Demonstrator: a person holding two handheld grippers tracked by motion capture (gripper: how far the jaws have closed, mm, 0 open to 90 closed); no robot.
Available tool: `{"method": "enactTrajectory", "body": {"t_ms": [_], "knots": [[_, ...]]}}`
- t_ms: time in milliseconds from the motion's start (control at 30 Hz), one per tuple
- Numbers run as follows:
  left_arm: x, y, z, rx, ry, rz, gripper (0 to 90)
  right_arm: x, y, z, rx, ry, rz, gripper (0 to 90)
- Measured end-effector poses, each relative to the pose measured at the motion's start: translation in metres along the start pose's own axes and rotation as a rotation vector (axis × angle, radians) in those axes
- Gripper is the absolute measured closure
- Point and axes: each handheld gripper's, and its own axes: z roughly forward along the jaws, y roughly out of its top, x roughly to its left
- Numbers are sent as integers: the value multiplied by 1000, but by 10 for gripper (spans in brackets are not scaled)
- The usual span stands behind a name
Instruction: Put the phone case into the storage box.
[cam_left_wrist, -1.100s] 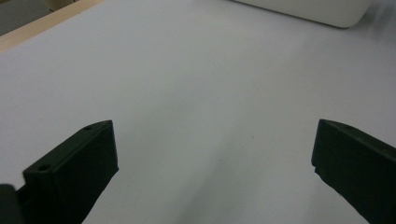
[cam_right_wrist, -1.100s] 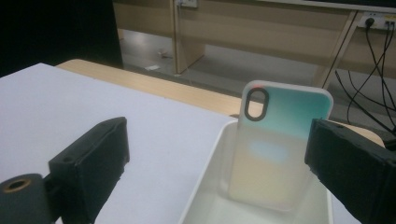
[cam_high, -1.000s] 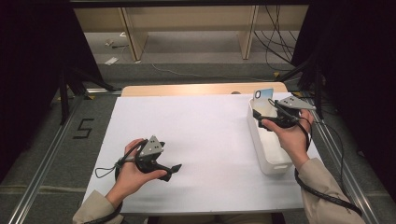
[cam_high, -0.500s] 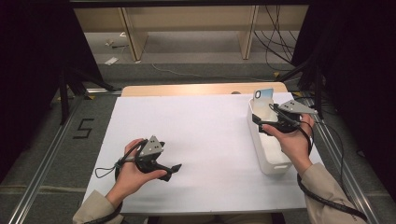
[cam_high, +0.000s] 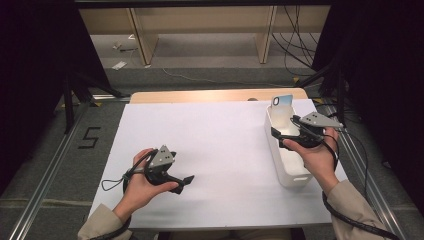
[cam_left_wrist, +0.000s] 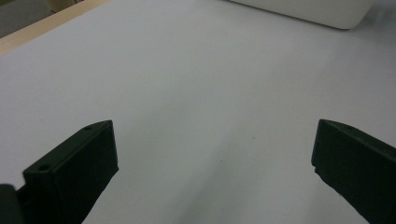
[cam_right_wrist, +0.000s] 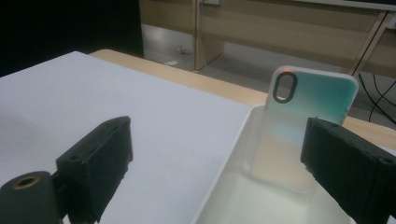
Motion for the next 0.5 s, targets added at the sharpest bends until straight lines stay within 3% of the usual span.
{"method": "enactTrajectory", "body": {"t_ms": [500], "knots": [[0, 0, 0, 2, 1, -2, 0, 5, -5, -11, -20, 23, -15, 115]]}}
